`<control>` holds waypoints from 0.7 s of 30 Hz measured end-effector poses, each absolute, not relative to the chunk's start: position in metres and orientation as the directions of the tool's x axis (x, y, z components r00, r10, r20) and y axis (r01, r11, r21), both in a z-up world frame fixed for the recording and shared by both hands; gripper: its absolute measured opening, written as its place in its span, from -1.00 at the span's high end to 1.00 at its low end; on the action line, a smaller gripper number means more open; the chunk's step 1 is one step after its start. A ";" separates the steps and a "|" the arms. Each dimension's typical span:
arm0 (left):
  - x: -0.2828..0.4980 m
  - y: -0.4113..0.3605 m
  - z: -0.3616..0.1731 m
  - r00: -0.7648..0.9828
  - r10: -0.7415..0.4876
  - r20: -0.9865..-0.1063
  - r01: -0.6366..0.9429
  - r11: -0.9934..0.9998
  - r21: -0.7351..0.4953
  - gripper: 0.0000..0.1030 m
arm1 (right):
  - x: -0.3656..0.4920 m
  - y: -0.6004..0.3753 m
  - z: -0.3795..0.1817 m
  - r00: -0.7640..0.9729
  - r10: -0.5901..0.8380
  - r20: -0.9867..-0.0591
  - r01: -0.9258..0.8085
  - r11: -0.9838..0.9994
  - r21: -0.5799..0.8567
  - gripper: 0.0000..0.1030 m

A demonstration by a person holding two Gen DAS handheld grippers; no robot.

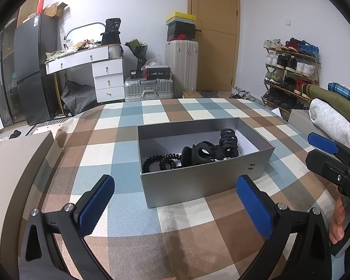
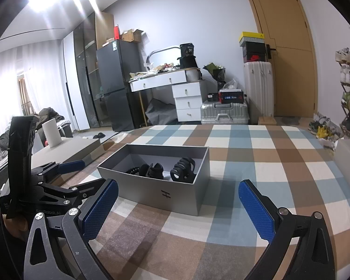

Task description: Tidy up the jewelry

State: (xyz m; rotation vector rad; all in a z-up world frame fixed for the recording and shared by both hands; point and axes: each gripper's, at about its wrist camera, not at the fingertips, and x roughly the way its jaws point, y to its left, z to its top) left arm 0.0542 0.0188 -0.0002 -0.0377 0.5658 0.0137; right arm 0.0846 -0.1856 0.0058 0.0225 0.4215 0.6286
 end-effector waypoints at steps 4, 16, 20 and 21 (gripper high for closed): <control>0.054 0.019 0.000 0.844 0.003 -0.536 -0.024 0.999 -0.032 -0.97 | 0.084 -0.186 0.006 0.727 0.574 -0.376 -0.565 0.812 0.148 -1.00; 0.053 0.018 -0.001 0.843 0.002 -0.537 -0.023 0.999 -0.033 -0.97 | 0.084 -0.186 0.005 0.727 0.573 -0.378 -0.564 0.812 0.148 -1.00; 0.054 0.018 -0.001 0.843 0.003 -0.538 -0.024 0.999 -0.033 -0.97 | 0.085 -0.186 0.006 0.726 0.574 -0.378 -0.565 0.812 0.148 -1.00; 0.054 0.018 -0.001 0.843 0.002 -0.537 -0.024 0.999 -0.033 -0.97 | 0.085 -0.186 0.006 0.727 0.573 -0.378 -0.564 0.812 0.148 -1.00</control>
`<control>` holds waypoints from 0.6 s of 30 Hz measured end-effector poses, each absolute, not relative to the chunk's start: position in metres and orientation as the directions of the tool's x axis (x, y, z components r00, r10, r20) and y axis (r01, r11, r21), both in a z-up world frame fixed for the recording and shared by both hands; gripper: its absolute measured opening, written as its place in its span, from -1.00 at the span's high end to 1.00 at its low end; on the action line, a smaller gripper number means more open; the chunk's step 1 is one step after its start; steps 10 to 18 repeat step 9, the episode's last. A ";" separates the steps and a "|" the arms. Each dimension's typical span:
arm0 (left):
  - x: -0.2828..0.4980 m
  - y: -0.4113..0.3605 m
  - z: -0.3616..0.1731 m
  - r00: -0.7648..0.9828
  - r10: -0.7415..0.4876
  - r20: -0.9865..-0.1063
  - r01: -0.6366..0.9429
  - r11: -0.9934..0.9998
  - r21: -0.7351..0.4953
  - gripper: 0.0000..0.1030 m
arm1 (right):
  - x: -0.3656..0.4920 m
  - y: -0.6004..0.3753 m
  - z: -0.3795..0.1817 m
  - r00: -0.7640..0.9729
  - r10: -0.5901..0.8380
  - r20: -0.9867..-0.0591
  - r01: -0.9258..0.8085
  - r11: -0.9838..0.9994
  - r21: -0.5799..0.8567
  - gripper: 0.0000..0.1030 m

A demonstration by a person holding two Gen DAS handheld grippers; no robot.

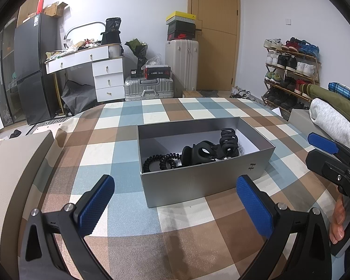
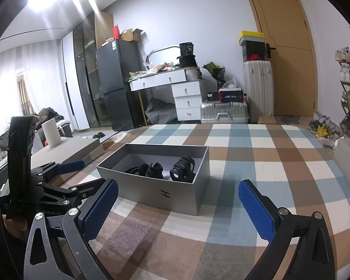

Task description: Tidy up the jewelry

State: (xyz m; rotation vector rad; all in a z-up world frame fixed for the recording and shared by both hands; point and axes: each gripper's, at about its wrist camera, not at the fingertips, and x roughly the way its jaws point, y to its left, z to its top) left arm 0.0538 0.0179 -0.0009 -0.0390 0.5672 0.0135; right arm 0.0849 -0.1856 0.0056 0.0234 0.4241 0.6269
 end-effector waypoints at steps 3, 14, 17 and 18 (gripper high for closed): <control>0.054 0.018 -0.001 0.844 0.003 -0.536 -0.025 0.999 -0.034 -0.97 | 0.085 -0.186 0.006 0.727 0.573 -0.378 -0.564 0.812 0.148 -1.00; 0.053 0.019 -0.005 0.843 0.005 -0.538 -0.030 0.999 -0.038 -0.97 | 0.085 -0.186 0.006 0.727 0.574 -0.378 -0.564 0.812 0.148 -1.00; 0.053 0.019 -0.005 0.843 0.005 -0.538 -0.030 0.999 -0.038 -0.97 | 0.085 -0.186 0.006 0.727 0.574 -0.378 -0.564 0.812 0.148 -1.00; 0.053 0.019 -0.005 0.843 0.005 -0.538 -0.030 0.999 -0.038 -0.97 | 0.085 -0.186 0.006 0.727 0.574 -0.378 -0.564 0.812 0.148 -1.00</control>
